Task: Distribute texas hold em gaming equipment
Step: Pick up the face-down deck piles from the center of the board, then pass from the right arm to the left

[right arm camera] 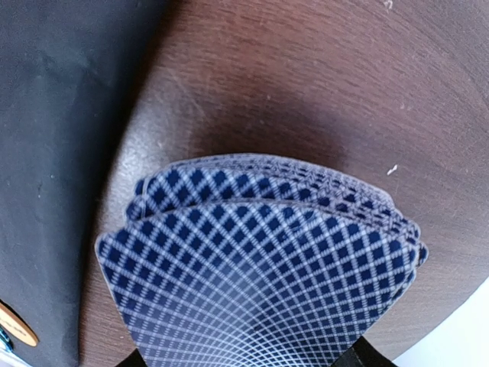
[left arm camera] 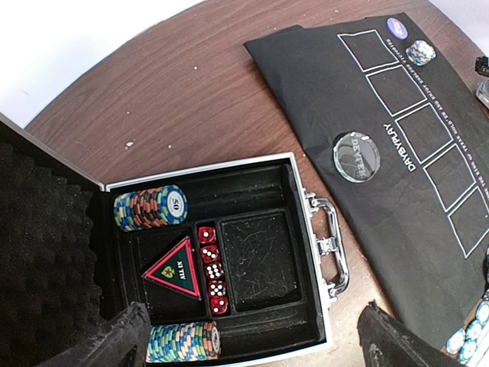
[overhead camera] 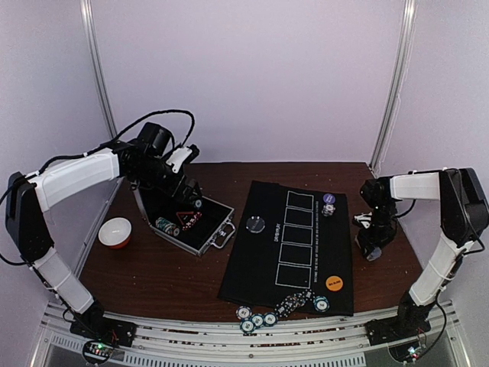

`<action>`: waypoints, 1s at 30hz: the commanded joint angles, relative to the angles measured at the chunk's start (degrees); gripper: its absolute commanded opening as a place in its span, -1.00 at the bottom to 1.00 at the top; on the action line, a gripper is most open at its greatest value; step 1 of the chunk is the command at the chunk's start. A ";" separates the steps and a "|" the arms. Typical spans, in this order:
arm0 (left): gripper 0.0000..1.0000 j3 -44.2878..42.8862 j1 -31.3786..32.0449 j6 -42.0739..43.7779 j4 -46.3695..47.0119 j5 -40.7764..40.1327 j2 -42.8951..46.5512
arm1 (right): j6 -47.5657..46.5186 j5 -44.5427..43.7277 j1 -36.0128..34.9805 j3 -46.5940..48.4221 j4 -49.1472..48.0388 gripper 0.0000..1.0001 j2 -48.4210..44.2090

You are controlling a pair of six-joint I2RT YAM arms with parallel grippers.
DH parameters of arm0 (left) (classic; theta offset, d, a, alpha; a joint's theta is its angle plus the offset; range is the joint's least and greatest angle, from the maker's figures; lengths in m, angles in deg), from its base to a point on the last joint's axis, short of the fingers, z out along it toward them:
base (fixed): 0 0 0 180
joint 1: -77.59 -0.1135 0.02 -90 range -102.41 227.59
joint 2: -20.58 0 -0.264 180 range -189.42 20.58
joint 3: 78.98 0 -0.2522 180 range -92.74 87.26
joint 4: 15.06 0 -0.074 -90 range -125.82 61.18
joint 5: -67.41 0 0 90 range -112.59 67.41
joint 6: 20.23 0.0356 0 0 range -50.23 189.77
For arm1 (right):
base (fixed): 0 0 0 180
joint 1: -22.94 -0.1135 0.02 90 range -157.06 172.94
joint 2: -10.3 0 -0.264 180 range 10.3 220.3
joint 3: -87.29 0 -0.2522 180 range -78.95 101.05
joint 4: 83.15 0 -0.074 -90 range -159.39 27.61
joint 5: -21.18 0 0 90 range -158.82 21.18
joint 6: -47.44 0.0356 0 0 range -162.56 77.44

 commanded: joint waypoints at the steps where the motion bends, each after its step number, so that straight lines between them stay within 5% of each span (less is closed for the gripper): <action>1: 0.97 -1.84 -0.61 0.69 0.43 0.99 1.20 | -0.13 -0.91 0.14 -1.01 -2.04 0.00 -0.24; 10: 0.96 -0.38 -3.47 -6.76 9.09 16.36 1.97 | -2.20 -0.32 -4.08 1.37 -2.42 -0.04 -10.91; 15: 0.77 1.60 -3.83 -15.01 16.47 22.53 0.12 | -5.06 -0.73 -10.84 5.76 -1.96 -0.06 -14.18; 22: 0.49 6.56 -3.31 -26.72 30.14 32.79 -2.58 | -8.95 -1.16 -28.60 19.34 0.66 -0.06 -8.75; 30: 0.75 11.64 1.00 -31.47 40.14 40.28 -2.79 | -14.45 -3.82 -43.16 37.96 2.13 -0.07 2.91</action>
